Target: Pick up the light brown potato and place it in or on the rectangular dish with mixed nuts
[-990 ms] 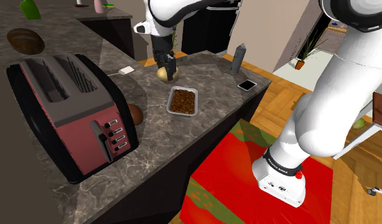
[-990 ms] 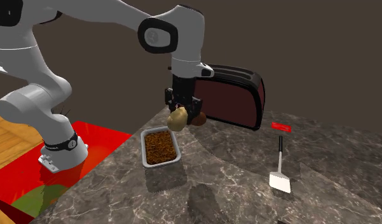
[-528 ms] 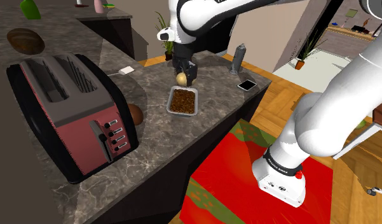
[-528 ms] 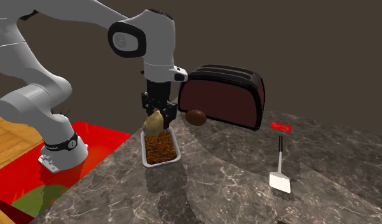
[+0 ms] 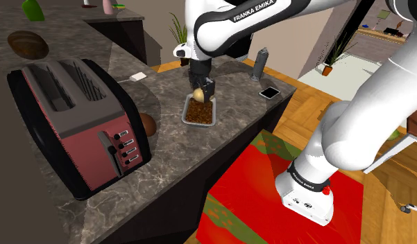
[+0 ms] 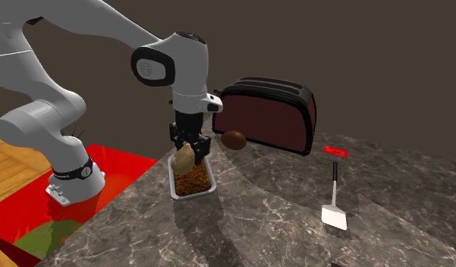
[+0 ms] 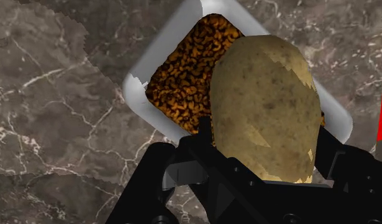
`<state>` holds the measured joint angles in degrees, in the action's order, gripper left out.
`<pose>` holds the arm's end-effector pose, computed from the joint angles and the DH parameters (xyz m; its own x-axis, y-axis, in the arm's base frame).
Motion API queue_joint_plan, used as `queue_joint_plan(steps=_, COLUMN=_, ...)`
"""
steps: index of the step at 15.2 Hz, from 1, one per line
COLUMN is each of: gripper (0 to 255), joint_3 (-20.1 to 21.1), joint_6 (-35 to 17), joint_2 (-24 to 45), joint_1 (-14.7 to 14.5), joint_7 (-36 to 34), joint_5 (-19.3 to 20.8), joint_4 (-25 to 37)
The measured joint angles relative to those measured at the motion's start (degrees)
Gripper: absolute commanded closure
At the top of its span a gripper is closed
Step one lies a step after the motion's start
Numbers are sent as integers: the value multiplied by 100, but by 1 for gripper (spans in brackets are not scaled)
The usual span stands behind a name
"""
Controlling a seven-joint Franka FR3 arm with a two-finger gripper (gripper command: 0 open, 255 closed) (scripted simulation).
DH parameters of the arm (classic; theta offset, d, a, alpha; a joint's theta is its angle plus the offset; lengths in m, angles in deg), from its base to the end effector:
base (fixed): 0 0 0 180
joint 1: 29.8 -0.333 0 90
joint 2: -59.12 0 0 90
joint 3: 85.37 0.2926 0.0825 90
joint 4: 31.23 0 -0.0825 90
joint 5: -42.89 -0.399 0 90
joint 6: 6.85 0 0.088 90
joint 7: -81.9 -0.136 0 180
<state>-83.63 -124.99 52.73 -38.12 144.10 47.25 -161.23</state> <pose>0.4955 0.0818 0.3372 0.2634 0.9591 -0.1041 0.9614 -0.2699 -0.0544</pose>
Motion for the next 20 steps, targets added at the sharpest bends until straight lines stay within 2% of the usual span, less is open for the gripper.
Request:
queue_joint_plan(steps=4, gripper=255, joint_3=0, joint_6=-282, joint_2=117, joint_1=2, joint_7=-26, joint_5=16, joint_4=-166)
queue_joint_plan(steps=10, gripper=255, joint_3=4, joint_6=-333, joint_2=147, joint_1=-1, joint_7=-37, joint_5=18, joint_4=-185)
queue_joint_plan(steps=11, gripper=0, joint_3=4, joint_6=-334, joint_2=147, joint_1=-1, joint_7=-37, joint_5=18, joint_4=-185)
queue_joint_plan(steps=17, gripper=0, joint_3=4, joint_6=-334, joint_2=147, joint_1=-1, joint_7=-37, joint_5=19, joint_4=-185)
queue_joint_plan(steps=20, gripper=0, joint_3=25, joint_6=64, joint_2=25, joint_1=-22, joint_7=-38, joint_5=-10, joint_4=98)
